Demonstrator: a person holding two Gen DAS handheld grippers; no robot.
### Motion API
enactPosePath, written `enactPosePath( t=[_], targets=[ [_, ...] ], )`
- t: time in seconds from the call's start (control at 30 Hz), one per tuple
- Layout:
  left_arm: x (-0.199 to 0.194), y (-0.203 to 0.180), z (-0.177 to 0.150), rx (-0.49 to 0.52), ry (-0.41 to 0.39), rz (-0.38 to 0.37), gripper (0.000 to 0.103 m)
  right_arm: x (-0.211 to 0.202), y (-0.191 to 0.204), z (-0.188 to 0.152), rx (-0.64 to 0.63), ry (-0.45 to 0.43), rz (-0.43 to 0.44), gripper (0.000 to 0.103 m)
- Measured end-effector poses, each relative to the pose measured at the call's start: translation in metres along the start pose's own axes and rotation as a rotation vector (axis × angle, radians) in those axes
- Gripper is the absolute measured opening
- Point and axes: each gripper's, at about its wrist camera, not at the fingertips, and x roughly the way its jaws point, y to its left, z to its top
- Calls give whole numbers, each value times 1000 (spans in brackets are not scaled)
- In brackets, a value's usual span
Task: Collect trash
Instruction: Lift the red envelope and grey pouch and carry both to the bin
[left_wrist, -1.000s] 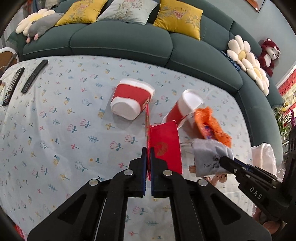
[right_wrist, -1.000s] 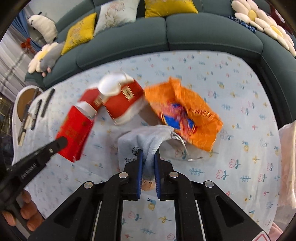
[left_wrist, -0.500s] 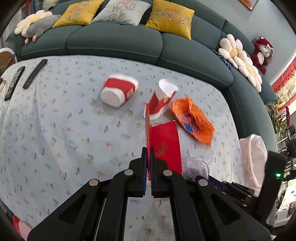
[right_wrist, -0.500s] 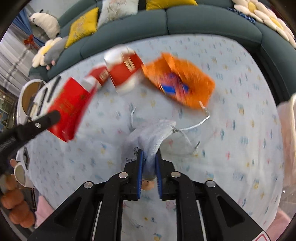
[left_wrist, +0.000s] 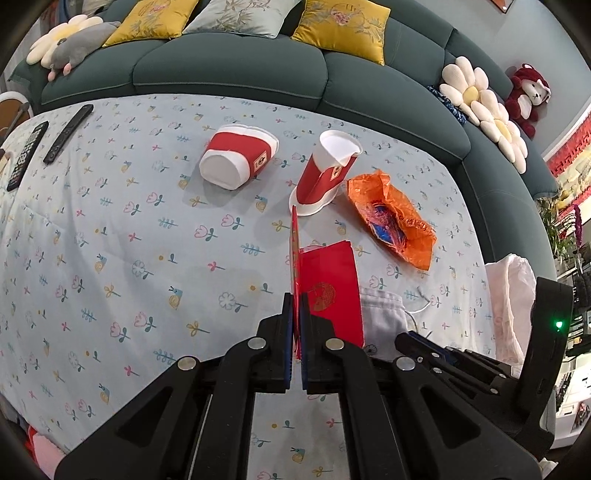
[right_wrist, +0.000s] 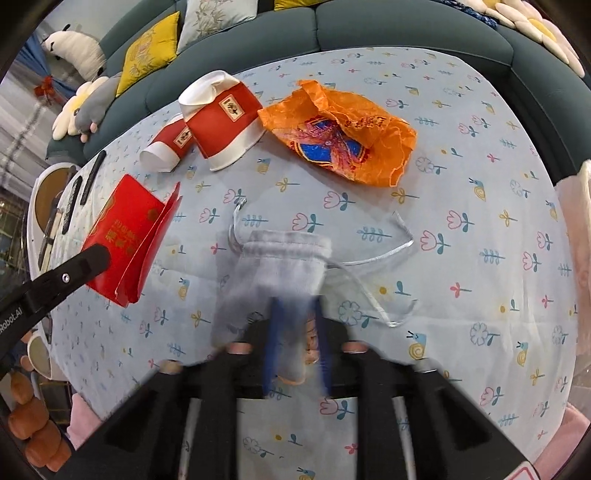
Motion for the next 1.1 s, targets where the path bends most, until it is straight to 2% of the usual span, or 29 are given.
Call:
enactPosePath(
  t=[0.17,0.37,0.57,0.87,1.1],
  targets=[
    [-9,-10,6,13,-19,-2,3,-19,4,6,-10,-54,22,3],
    [-28,-33,19,36,-64,-7,3,-70,-5,27,16,-175,60,3],
    [-51,-73,35,76,-120,-38,3,-124,-23,48,28,-289,65,3],
    [-84,-162,49,193,-197,-101,3,-214,-77,71,67,-461,35,3],
    [-92,-248,39,328,-220,-142,3,-264,-140,58,133,-551,-4,3]
  ],
)
